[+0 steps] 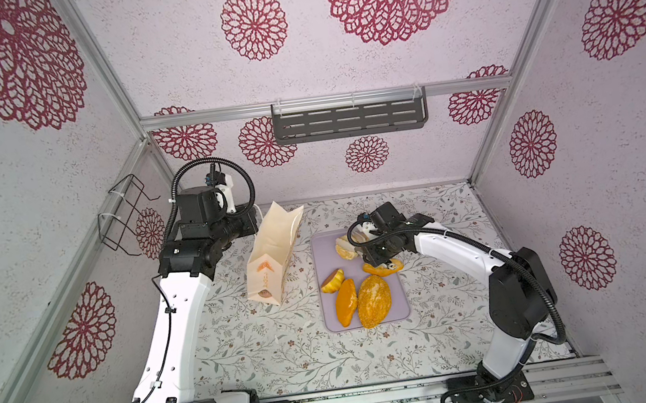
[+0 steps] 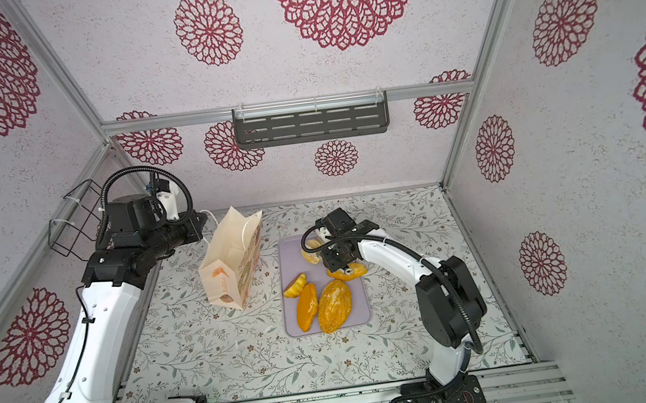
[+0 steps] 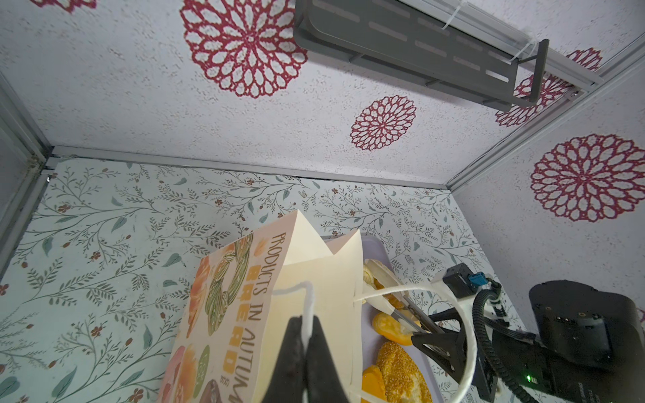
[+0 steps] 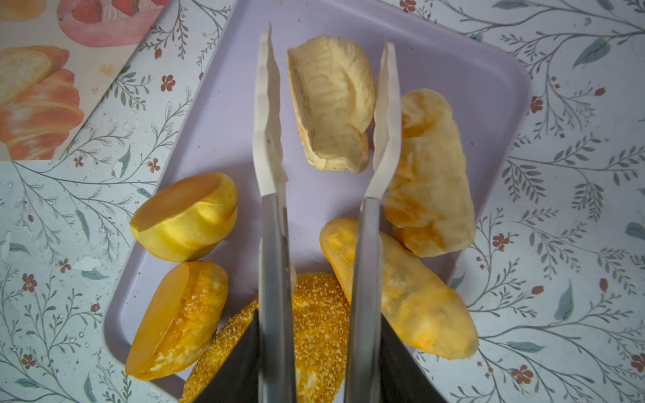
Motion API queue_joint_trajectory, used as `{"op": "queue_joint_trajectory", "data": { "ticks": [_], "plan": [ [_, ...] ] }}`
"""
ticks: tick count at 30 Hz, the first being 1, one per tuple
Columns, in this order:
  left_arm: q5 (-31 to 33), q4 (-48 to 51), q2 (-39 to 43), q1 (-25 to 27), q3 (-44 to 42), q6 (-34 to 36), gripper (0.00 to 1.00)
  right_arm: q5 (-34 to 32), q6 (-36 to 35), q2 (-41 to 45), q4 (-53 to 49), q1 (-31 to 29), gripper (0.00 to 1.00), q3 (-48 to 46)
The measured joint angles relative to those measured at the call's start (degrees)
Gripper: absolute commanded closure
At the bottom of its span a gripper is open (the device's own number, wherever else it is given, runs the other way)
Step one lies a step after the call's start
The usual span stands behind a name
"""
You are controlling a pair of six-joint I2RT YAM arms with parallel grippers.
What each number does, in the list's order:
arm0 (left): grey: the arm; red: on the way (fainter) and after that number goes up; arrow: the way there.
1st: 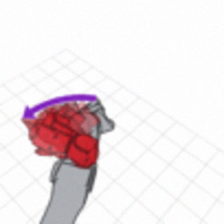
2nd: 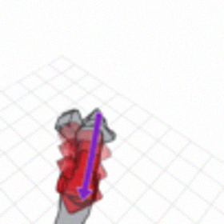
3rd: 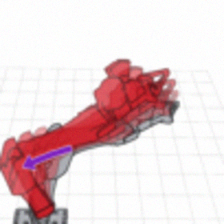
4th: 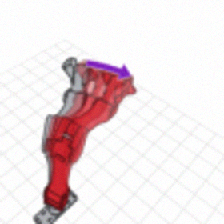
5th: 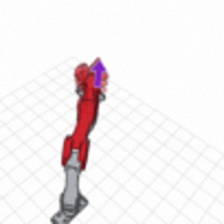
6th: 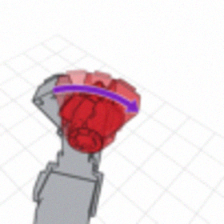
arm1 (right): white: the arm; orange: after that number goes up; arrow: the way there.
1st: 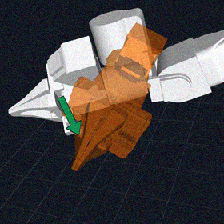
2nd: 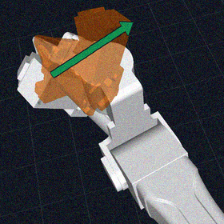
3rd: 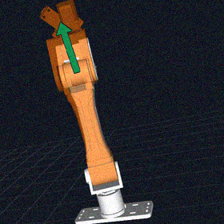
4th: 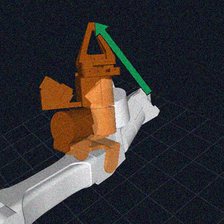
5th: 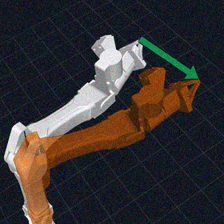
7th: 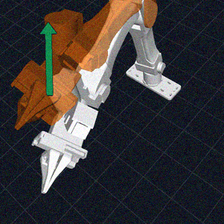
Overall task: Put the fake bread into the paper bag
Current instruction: 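Lower the tongs onto the pale bun at the tray's far end and pinch it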
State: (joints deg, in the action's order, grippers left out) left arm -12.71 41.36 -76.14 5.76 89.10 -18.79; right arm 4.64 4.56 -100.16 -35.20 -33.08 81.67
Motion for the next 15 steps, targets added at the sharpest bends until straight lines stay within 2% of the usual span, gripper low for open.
{"op": "queue_joint_trajectory", "data": {
  "ticks": [11, 15],
  "plan": [
    [0.0, 0.0, 0.0, 0.0, 0.0, 0.0, 1.0, -1.7, 1.1, -1.0, -0.6, 0.0, 0.56, -1.0],
    [0.0, 0.0, 0.0, 0.0, 0.0, 0.1, 1.0, -1.5, 1.3, -1.4, -0.5, 0.0, 0.59, -1.7]
  ]
}}
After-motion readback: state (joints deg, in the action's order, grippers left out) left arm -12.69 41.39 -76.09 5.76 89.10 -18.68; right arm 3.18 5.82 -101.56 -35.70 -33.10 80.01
